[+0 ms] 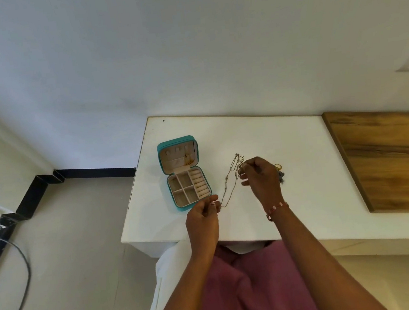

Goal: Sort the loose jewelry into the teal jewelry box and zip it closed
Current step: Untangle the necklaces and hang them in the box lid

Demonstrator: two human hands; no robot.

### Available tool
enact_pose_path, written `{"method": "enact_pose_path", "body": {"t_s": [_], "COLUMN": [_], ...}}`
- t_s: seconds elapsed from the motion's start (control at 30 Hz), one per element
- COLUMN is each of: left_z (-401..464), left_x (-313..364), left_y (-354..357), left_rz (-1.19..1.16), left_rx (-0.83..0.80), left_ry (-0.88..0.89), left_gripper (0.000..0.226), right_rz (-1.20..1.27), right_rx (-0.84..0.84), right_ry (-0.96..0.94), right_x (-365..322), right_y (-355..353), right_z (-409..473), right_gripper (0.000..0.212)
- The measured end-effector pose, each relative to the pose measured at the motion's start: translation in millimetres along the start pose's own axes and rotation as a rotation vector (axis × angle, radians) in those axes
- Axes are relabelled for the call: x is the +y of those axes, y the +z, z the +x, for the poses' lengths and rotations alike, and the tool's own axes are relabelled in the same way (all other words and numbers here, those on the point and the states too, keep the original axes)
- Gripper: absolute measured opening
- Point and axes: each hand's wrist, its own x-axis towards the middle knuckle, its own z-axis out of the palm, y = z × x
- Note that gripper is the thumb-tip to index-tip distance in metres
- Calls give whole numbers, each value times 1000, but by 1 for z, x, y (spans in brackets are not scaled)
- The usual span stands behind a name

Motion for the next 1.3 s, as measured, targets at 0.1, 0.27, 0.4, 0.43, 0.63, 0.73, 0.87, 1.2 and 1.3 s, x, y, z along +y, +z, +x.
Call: {"method": "enact_pose_path", "body": {"t_s": [0.1,0.27,0.4,0.43,0.63,0.73,0.87,1.2,1.3], "left_z": [-6,-19,-29,-33,-63,-74,-84,-90,-90], "left_x": [15,42,63,69,97,101,102,103,106], "left_y": [2,1,-3,-5,-21,-32,-43,-62,-66], "left_rz": [-30,-73,-126,-149,-254,-294,-322,-540,-616], "left_rx": [-41,-131,-239,-282,-430,-498,-528,-472,-468], "left_ry": [19,26,-39,-51,-97,-193,-241,-190,-178], "left_gripper": [23,22,21,21,31,50,51,28,25], "right_rz": [60,135,178,176,43,-80,-262,-532,-569], "right_rx": [-1,-51,-137,-156,-339,-410,-414,-527,-522], "right_ry": [7,-37,-94,-110,-200,-277,-377,-429,-433], "right_x": [-24,-69,-100,-107,-132,-132,-124,-102,-96], "right_y": [-11,-33,-45,-48,-60,-61,-59,-59,-59], "right_z": [4,-2,-21,-27,-71,-94,-117,-163,-166], "right_gripper": [25,20,18,17,17,17,16,15,13]}}
